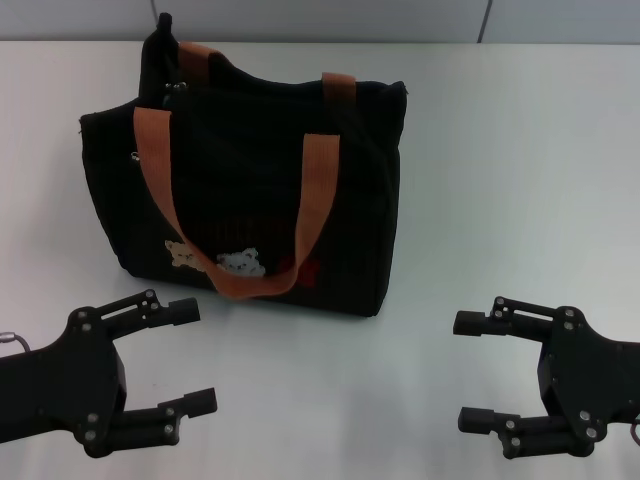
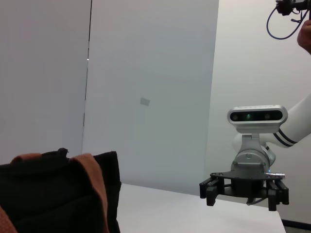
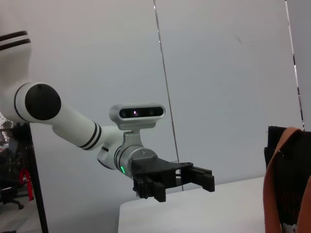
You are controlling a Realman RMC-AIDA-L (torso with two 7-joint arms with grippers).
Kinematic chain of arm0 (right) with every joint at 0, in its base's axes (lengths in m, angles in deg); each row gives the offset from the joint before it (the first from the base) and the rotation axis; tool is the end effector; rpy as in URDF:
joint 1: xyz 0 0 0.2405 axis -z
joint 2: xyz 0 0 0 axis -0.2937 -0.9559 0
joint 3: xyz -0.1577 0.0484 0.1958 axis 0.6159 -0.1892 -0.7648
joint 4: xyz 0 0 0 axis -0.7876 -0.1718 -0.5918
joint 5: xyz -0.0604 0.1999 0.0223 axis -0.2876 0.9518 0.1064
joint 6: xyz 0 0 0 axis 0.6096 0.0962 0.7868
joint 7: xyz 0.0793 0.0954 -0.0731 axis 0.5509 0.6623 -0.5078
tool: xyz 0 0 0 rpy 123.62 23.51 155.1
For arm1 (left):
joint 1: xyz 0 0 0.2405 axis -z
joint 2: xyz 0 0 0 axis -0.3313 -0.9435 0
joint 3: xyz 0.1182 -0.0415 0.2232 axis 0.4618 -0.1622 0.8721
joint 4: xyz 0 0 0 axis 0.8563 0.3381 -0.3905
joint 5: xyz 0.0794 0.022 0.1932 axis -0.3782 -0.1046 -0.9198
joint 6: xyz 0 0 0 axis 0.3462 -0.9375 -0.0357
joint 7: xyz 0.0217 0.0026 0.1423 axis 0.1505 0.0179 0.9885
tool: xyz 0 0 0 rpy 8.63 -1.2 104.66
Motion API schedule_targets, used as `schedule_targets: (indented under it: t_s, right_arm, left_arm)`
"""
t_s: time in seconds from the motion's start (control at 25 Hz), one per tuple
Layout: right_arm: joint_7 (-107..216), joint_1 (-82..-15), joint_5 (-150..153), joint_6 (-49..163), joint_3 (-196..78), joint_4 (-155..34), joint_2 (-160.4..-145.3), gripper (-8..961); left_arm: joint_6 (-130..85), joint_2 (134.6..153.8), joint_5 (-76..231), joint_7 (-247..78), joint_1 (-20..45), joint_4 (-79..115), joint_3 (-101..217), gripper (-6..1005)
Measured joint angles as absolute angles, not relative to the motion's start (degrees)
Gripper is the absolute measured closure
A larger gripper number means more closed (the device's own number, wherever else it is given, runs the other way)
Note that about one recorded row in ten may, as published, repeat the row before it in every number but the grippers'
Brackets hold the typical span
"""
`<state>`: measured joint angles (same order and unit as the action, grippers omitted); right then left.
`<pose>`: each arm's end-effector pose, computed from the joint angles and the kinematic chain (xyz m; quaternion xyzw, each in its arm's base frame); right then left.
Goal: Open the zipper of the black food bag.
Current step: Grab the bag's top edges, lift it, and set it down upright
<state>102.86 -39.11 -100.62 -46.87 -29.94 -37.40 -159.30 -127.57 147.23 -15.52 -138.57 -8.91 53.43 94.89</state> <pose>0.2755 0.2254 -0.0159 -0.9283 0.0742 0.3636 0.0239 -0.3049 0.1971 0.0207 -0.9248 -0.0922 -0.3529 0.1077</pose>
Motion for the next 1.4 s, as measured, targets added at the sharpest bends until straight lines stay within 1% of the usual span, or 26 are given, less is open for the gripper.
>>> schedule_targets:
  t_s: [0.4, 0.6, 0.72, 0.88, 0.96, 1.04, 1.16, 1.2, 1.28, 1.4]
  right_arm:
    - [102.8, -39.0, -100.5, -46.9, -30.2, -37.8, -159.33, 125]
    - [102.1, -38.3, -100.3, -46.6, -32.1, -38.1, -159.27, 124]
    - [101.7, -38.1, -100.3, -46.4, -32.8, -38.2, -159.27, 124]
    - [101.7, -38.0, -100.3, -46.3, -32.9, -38.2, -159.35, 124]
    - [101.7, -37.8, -100.3, -46.3, -32.9, -38.2, -159.37, 124]
    - [101.7, -37.7, -100.3, -46.3, -33.0, -38.2, -159.38, 124]
    - [101.7, -37.6, -100.3, -46.3, -33.0, -38.2, -159.38, 124]
    - [101.7, -37.6, -100.3, -46.3, -33.0, -38.2, -159.38, 124]
    - [101.7, -37.6, -100.3, -46.3, -33.0, -38.2, -159.38, 124]
    - [101.7, -37.7, -100.3, -46.3, -33.0, -38.1, -159.39, 125]
  left_arm:
    - [-127.5, 147.7, -15.5, -135.5, -9.1, 53.4, 93.9, 216]
    - [-126.0, 147.27, -15.4, -131.5, -9.6, 48.7, 76.5, 231]
    - [-121.9, 147.38, -15.4, -129.0, -9.4, 45.6, 66.7, 241]
    - [-112.4, 147.7, -16.3, -128.1, -7.2, 44.1, 65.8, 254]
    - [-112.4, 147.7, -16.3, -128.1, -7.2, 44.1, 65.8, 260]
    - [-107.2, 147.73, -16.8, -127.7, -4.7, 41.9, 67.5, 266]
    - [-106.4, 147.75, -16.9, -127.3, -4.1, 41.2, 67.6, 276]
    - [-105.2, 147.8, -17.1, -125.8, -2.6, 39.3, 67.6, 279]
    - [-104.7, 147.83, -17.2, -124.2, -1.7, 38.1, 67.5, 285]
    - [-104.7, 147.83, -17.2, -124.2, -1.7, 38.1, 67.5, 295]
